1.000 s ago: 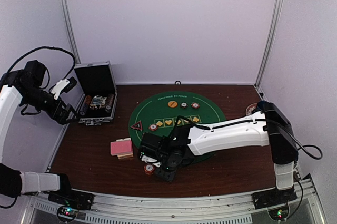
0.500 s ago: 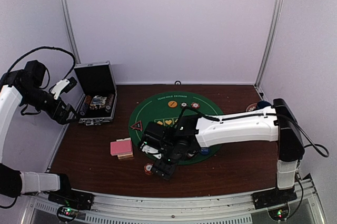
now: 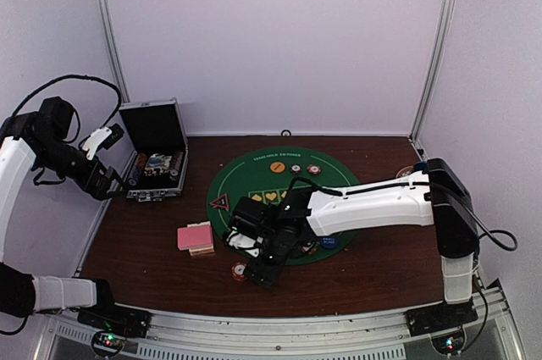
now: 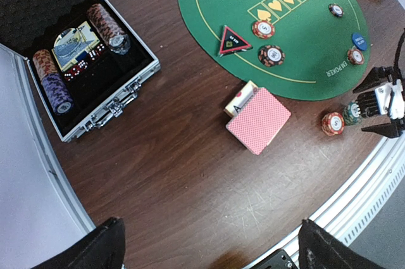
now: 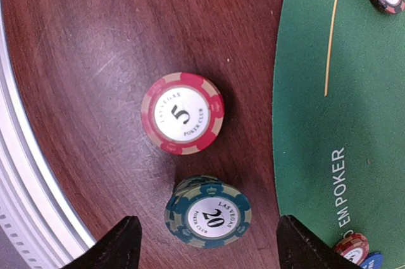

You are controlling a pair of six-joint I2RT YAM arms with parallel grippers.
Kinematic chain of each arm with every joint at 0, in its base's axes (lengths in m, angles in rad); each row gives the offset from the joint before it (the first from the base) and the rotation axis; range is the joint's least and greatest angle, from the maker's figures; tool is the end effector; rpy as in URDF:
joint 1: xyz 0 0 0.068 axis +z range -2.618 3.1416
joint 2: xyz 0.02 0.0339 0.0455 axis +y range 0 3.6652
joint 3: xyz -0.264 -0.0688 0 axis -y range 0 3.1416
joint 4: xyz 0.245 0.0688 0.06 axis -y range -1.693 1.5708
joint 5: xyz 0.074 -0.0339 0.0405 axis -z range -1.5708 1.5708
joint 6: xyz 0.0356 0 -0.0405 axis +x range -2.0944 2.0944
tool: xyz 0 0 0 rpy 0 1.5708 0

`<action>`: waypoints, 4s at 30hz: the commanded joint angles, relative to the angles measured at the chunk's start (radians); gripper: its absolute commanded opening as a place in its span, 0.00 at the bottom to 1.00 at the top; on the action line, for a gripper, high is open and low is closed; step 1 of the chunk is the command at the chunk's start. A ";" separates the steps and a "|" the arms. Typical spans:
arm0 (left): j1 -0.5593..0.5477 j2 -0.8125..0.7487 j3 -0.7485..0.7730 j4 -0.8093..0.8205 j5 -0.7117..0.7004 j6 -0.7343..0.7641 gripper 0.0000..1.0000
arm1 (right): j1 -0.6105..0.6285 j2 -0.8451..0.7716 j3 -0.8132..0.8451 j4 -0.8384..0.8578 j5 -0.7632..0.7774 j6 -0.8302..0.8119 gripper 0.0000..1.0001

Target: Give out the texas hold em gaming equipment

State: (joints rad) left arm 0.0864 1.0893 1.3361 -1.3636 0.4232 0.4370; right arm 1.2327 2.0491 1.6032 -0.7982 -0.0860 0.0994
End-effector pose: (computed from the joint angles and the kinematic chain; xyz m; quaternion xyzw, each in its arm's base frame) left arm 0.1680 -0.0001 0.3698 0.2127 0.9298 -0.1407 0.2655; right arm 0.1376 0.4006 0.1927 -0.5351 0.8280 0.1337 0.1015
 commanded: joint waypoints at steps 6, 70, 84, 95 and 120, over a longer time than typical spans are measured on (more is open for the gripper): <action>0.006 -0.007 0.021 0.000 0.000 0.009 0.98 | -0.001 0.026 -0.017 0.021 -0.013 -0.010 0.70; 0.006 -0.008 0.022 0.001 -0.006 0.014 0.97 | -0.171 -0.083 0.135 -0.056 0.122 -0.019 0.12; 0.006 -0.008 0.014 0.002 0.002 0.012 0.98 | -0.493 0.350 0.590 -0.090 0.249 -0.064 0.12; 0.006 -0.008 -0.006 0.011 -0.011 0.012 0.98 | -0.554 0.563 0.838 -0.066 0.203 -0.049 0.14; 0.006 0.004 -0.081 0.129 -0.025 -0.074 0.98 | -0.459 0.182 0.488 0.019 0.100 0.008 0.65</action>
State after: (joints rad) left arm 0.0864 1.1015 1.2652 -1.2869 0.3965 0.3901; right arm 0.7048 2.4413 2.2303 -0.8417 0.0395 0.0845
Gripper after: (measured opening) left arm 0.975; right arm 0.642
